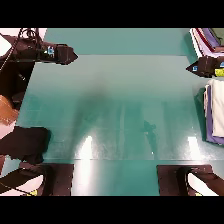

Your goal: Fold the shirts.

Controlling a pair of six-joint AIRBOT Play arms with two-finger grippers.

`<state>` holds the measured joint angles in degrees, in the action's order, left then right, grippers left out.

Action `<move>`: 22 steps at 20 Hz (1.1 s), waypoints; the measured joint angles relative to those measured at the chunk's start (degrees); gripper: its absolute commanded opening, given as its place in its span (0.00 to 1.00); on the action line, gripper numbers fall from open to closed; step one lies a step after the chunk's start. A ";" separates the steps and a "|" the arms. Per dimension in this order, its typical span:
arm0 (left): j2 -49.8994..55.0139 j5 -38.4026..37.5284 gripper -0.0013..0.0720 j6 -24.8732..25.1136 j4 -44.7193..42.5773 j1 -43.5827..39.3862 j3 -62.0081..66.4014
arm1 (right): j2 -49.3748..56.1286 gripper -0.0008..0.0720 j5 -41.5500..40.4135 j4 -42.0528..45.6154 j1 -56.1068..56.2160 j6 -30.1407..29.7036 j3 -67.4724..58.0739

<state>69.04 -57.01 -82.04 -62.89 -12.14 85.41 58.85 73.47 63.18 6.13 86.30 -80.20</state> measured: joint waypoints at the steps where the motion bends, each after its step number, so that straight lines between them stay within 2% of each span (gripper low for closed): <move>1: 0.00 0.02 0.05 0.00 0.00 0.00 0.00 | 0.00 0.04 0.00 -0.04 0.07 -0.02 0.00; 12: 0.00 0.11 0.05 -0.02 0.00 0.00 0.00 | 0.00 0.04 -0.02 -0.04 0.15 -0.07 0.00; 17: -0.48 2.91 0.05 -0.07 -0.44 0.83 0.00 | 0.00 0.04 -0.02 -0.04 0.15 -0.07 -0.02; 22: -5.25 -10.27 0.06 -0.15 -7.17 8.33 -2.86 | 0.00 0.04 -0.02 -0.07 0.15 -0.07 -0.02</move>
<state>63.79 -67.29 -82.19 -70.06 -3.81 82.54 58.85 73.45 63.11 6.28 86.24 -80.23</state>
